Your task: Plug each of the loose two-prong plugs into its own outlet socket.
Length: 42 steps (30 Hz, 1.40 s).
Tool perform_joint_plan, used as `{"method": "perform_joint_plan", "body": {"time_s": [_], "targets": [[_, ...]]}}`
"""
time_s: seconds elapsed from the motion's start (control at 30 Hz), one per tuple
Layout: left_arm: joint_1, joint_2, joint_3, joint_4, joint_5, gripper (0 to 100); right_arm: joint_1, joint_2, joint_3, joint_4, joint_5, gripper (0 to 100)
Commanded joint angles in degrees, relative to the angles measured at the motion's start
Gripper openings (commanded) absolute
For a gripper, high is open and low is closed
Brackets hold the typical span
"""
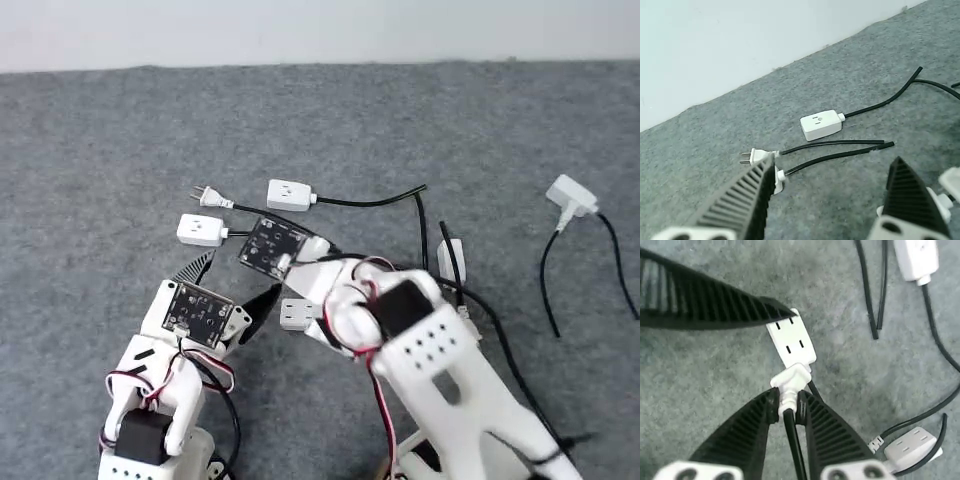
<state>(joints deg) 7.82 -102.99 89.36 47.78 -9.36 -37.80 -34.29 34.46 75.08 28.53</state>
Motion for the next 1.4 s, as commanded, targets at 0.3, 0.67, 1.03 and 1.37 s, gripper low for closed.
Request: {"method": "perform_joint_plan", "body": {"time_s": [0.3, 0.67, 1.03, 1.37], "targets": [[-4.4, 0.0, -0.8, -4.0, 0.7, 35, 0.5, 18.7, -22.9, 7.5, 0.6, 1.0], [-6.5, 0.0, -0.7, -5.1, 2.7, 35, 0.6, 24.0, -24.6, 7.7, 0.6, 1.0], [-6.5, 0.0, -0.7, -5.1, 2.7, 35, 0.6, 28.8, -24.7, 5.9, -1.0, 1.0], [-6.6, -0.1, -0.7, -5.1, 2.7, 35, 0.4, 29.3, -24.6, 4.8, -5.0, 1.0]]}}
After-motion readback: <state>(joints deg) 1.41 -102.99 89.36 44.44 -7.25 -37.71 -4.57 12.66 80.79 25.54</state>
